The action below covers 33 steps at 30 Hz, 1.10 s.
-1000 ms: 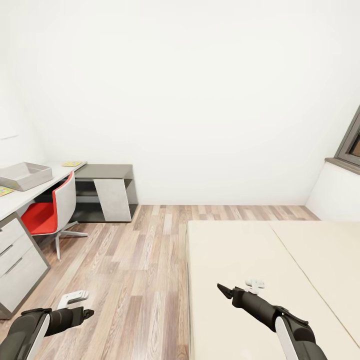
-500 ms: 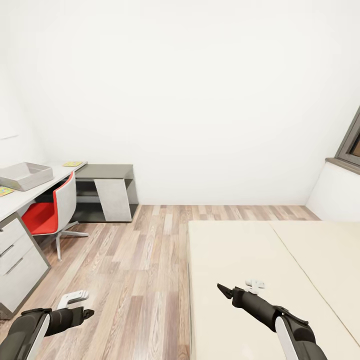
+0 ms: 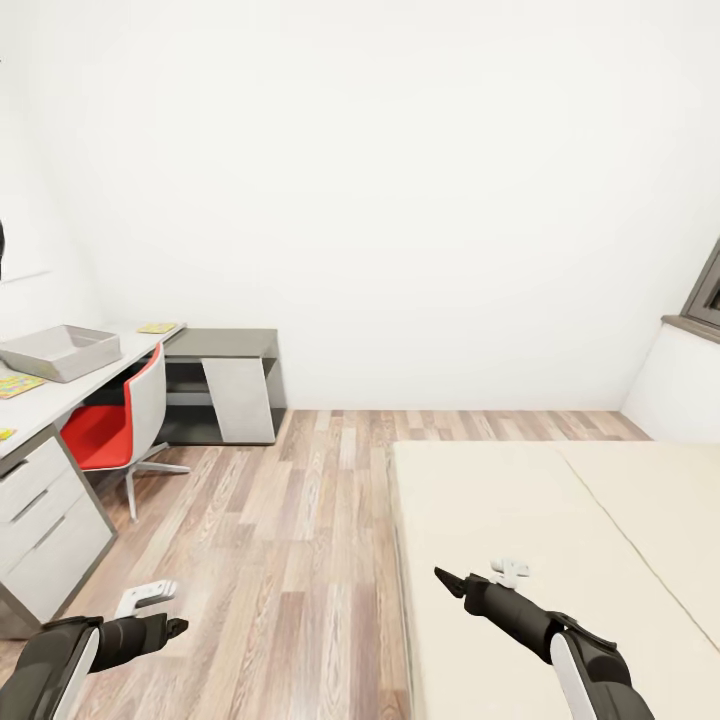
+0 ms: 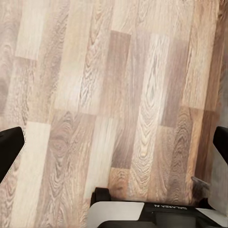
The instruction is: Put all the toys in the child's room - the three board games (two on the bed and one on the table), the two jigsaw puzzles on the table, and the tennis ball on the table - inside the toy box on the table in the child's room.
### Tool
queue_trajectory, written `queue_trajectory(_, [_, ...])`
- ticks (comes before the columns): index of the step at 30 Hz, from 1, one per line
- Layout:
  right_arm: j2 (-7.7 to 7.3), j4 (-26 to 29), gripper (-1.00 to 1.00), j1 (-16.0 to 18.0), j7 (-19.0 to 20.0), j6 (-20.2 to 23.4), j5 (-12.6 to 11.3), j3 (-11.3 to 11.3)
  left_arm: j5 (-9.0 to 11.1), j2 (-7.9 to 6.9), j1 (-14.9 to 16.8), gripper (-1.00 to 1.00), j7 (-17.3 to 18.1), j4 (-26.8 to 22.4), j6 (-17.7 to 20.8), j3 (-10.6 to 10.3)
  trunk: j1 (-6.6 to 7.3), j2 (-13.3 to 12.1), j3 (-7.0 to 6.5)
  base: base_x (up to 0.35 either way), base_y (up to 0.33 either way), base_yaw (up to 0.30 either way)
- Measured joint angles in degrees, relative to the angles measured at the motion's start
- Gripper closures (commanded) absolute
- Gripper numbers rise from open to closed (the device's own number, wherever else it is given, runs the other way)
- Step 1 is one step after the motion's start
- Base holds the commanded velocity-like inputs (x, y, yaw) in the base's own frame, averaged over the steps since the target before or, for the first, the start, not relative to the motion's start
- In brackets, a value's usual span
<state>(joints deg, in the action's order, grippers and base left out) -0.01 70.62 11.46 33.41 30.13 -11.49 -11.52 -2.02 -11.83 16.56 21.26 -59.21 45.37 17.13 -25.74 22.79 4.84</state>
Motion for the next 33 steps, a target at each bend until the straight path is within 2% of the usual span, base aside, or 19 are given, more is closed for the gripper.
queue_trajectory(25, [0.00, 0.00, -1.00, 0.00, 0.00, -0.12, 0.01, 0.00, -0.04, -0.03, 0.00, -1.00, -0.06, 0.00, 0.00, 0.00, 0.00, 0.00, 0.00, 0.000, 0.258, -0.002])
queue_trajectory(33, [0.00, -0.06, -1.00, -0.01, 0.00, -0.25, -0.07, -0.01, 0.03, -0.02, 0.01, -1.00, -0.12, 0.02, -0.01, -0.01, 0.00, 0.00, -0.19, 0.000, 0.228, -0.145])
